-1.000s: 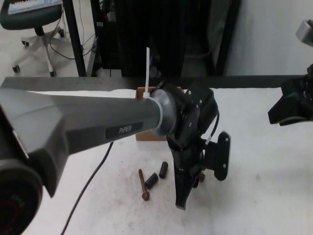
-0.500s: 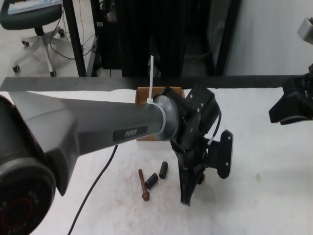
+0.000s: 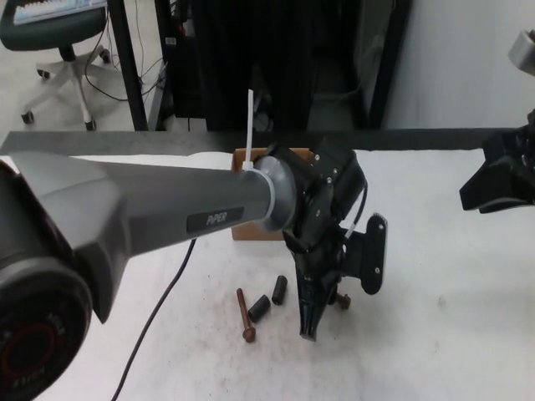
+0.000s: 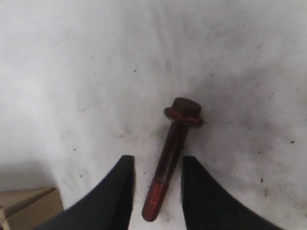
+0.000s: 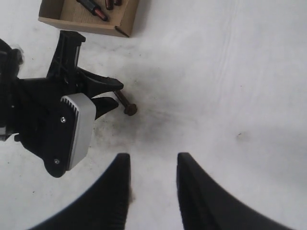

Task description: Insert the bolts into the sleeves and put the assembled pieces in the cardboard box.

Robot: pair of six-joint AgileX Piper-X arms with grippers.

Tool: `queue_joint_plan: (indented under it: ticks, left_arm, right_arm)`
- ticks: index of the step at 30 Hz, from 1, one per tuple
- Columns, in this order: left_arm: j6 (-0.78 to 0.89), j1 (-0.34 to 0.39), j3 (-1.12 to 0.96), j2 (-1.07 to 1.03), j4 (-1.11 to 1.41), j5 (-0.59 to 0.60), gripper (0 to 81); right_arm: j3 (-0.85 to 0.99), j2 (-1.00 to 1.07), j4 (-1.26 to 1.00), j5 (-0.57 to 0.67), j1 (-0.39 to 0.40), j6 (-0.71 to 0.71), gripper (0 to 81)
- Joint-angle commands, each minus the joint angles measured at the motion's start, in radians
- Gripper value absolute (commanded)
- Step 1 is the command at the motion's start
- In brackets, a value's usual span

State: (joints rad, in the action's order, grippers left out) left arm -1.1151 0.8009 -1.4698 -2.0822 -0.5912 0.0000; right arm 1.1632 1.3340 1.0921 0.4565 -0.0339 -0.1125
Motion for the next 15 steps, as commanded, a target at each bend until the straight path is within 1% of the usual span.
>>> queue_joint_plan:
  ticks: [1,3,5,6,15]
  left_arm:
    - [-0.008,-0.004,-0.008,0.004,0.005,0.043,31.0]
    - [-0.008,-0.004,-0.008,0.004,0.005,0.074,26.6]
    - [-0.008,-0.001,-0.008,0.004,0.005,0.077,21.8]
    - [-0.008,-0.001,-0.008,0.004,0.005,0.077,20.7]
    - [0.000,-0.001,-0.007,-0.007,-0.044,0.094,20.4]
  right_arm:
    - [0.002,-0.012,0.004,0.014,0.001,0.001,31.4]
    - [0.002,-0.012,0.002,0.014,0.001,0.001,31.4]
    - [0.002,-0.012,-0.001,0.014,0.001,0.001,31.4]
    - [0.002,-0.012,-0.003,0.014,0.001,0.001,31.4]
    - [0.002,-0.012,-0.003,0.014,0.001,0.001,31.4]
